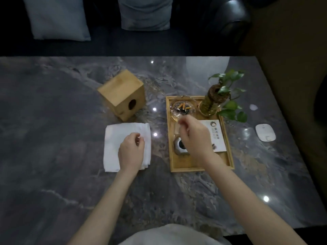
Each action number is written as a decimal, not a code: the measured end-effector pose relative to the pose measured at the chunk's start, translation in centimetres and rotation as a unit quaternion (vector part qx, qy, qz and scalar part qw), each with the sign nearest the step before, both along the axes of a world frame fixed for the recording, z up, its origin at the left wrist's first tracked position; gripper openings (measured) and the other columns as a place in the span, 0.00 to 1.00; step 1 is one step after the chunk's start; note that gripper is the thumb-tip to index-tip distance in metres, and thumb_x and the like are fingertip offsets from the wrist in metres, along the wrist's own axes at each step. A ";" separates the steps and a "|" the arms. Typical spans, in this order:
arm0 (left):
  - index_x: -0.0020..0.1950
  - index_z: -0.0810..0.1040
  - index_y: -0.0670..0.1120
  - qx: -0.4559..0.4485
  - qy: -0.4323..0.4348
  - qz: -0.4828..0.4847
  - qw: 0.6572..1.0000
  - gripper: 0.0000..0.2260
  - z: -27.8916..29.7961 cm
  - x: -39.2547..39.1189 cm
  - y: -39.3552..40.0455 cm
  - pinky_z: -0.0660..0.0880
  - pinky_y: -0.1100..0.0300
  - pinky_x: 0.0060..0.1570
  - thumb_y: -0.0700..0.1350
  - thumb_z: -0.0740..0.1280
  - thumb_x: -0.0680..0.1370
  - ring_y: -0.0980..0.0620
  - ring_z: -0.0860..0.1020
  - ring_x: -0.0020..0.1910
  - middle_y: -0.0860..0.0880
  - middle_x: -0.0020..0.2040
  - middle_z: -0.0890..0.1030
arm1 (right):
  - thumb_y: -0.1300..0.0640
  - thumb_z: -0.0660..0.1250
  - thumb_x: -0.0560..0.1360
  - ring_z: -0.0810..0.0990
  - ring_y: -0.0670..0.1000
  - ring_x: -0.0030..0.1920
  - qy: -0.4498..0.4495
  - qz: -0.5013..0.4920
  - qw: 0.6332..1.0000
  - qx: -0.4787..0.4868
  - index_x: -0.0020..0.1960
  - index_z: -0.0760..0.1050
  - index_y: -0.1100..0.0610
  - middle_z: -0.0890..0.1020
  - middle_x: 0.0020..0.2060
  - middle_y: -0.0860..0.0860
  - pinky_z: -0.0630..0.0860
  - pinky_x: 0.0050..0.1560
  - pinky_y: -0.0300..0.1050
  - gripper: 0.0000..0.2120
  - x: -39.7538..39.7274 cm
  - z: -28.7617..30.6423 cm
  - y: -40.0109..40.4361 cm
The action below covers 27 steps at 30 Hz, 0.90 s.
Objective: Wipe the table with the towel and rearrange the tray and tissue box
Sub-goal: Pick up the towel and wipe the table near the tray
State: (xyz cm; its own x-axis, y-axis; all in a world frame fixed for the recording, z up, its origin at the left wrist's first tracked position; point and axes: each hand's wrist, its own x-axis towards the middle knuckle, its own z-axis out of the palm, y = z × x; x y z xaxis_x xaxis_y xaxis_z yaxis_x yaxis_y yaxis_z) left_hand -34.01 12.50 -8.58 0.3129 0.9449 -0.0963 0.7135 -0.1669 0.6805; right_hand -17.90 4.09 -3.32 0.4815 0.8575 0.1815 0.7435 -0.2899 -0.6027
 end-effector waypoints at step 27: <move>0.53 0.76 0.35 -0.186 0.006 0.098 0.978 0.13 -1.6 -6.5 2.3 0.66 0.59 0.35 0.36 0.68 0.70 0.44 0.75 0.44 0.42 0.44 0.78 | 0.61 0.61 0.74 0.74 0.53 0.47 0.249 0.072 0.933 -0.251 0.59 0.70 0.62 0.75 0.46 0.54 0.70 0.41 0.43 0.14 -6.5 -6.1 7.8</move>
State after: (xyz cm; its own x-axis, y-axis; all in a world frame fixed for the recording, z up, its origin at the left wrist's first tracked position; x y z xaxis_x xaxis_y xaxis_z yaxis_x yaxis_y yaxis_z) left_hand -40.49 14.79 -10.19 0.1268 0.8852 -0.4476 0.7153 0.2311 0.6595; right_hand -24.40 11.89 -9.44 0.2728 0.8361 -0.4759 0.4596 -0.5478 -0.6991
